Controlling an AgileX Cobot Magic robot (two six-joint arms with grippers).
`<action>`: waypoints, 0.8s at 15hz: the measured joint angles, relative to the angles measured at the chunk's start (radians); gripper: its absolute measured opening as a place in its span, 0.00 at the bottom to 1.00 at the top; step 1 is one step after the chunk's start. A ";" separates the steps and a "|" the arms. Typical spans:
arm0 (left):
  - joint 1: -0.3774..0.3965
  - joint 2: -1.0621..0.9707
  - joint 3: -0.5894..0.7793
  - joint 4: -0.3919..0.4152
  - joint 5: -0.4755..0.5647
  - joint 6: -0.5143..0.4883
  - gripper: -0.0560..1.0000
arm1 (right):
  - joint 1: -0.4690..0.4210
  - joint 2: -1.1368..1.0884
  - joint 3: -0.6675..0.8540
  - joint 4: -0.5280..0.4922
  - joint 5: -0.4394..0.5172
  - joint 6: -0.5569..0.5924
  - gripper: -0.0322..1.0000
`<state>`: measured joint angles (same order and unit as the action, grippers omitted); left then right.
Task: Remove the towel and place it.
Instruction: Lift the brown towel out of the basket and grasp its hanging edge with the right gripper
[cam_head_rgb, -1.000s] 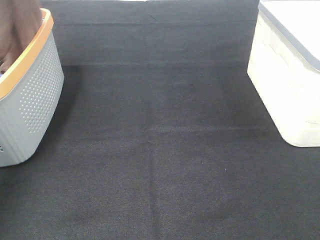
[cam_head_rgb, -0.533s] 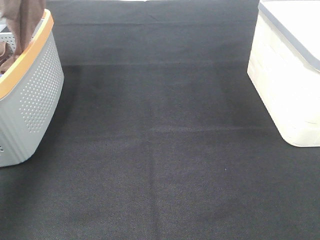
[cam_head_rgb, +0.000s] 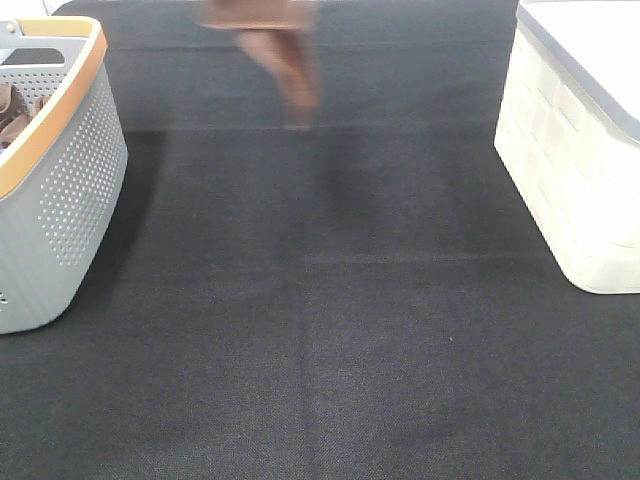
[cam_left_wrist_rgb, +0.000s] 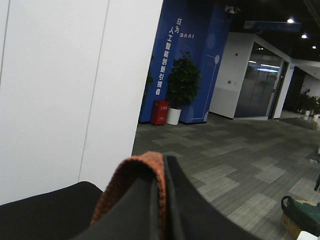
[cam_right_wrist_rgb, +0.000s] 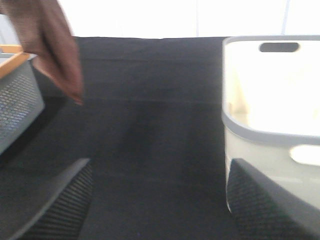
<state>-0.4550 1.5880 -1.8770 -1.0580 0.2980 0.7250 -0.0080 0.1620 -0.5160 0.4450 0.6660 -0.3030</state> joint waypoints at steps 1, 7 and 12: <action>-0.028 0.003 0.000 0.024 -0.016 0.001 0.05 | 0.021 0.060 0.000 0.078 -0.048 -0.073 0.71; -0.124 0.128 -0.004 0.049 -0.032 0.001 0.05 | 0.273 0.572 -0.001 0.519 -0.307 -0.888 0.68; -0.135 0.148 -0.004 0.050 -0.033 0.001 0.05 | 0.504 0.890 -0.066 0.637 -0.588 -1.095 0.68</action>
<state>-0.5900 1.7360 -1.8810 -1.0080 0.2650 0.7260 0.4960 1.0520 -0.5820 1.0820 0.0780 -1.3980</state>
